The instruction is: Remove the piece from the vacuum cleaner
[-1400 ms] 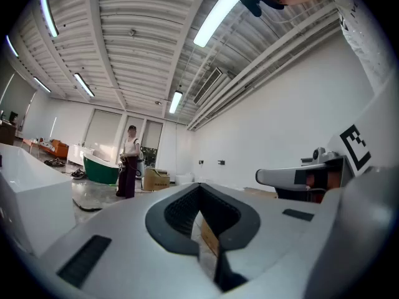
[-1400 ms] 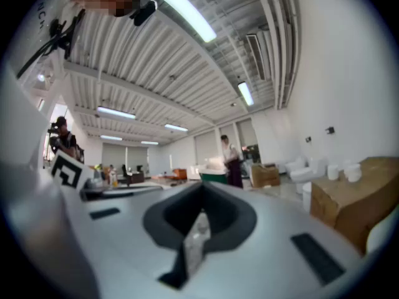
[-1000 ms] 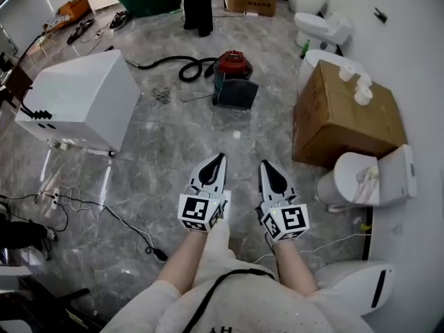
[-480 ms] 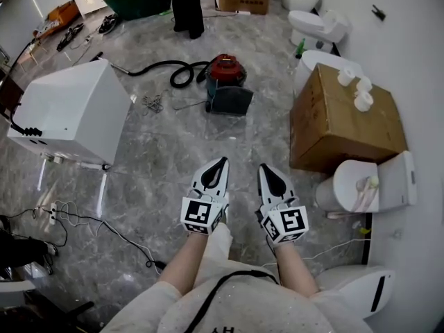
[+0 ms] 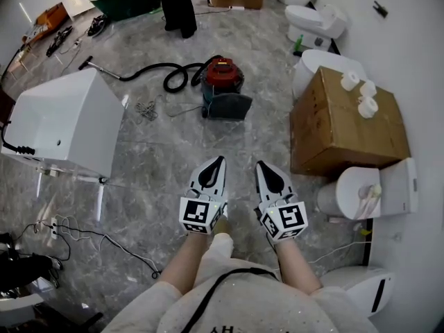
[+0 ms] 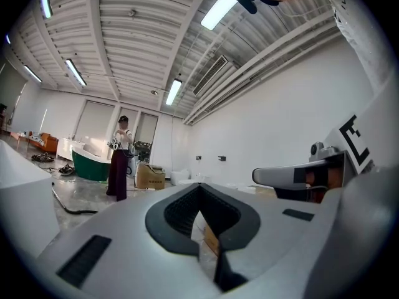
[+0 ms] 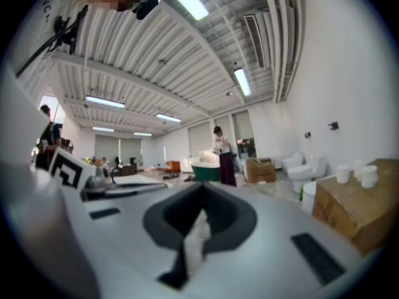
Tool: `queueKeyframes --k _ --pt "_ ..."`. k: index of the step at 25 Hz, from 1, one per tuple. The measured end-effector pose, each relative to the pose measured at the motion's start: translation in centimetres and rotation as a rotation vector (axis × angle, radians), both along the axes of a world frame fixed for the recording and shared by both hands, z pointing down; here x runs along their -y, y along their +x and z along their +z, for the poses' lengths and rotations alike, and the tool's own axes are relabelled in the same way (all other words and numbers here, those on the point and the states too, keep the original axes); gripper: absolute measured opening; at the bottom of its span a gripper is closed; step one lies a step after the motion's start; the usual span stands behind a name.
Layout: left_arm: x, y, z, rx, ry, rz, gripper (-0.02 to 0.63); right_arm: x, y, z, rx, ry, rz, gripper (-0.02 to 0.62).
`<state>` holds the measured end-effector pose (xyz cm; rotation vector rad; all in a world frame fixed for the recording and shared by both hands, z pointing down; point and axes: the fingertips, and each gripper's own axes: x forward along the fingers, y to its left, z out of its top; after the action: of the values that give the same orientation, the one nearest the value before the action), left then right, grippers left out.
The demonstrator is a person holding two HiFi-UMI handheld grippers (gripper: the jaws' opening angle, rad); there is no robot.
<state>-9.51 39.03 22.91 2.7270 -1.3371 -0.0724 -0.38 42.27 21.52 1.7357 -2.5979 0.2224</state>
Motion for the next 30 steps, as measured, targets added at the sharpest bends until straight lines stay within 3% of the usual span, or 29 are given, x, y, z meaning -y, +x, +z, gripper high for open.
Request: queueKeyframes --k 16,30 --pt "7.9 -0.5 2.4 0.007 -0.033 0.007 0.021 8.2 -0.3 2.2 0.027 -0.029 0.027 0.012" --pt "17.3 2.0 3.7 -0.005 -0.059 -0.029 0.021 18.5 1.2 3.6 0.031 -0.047 -0.051 0.012"
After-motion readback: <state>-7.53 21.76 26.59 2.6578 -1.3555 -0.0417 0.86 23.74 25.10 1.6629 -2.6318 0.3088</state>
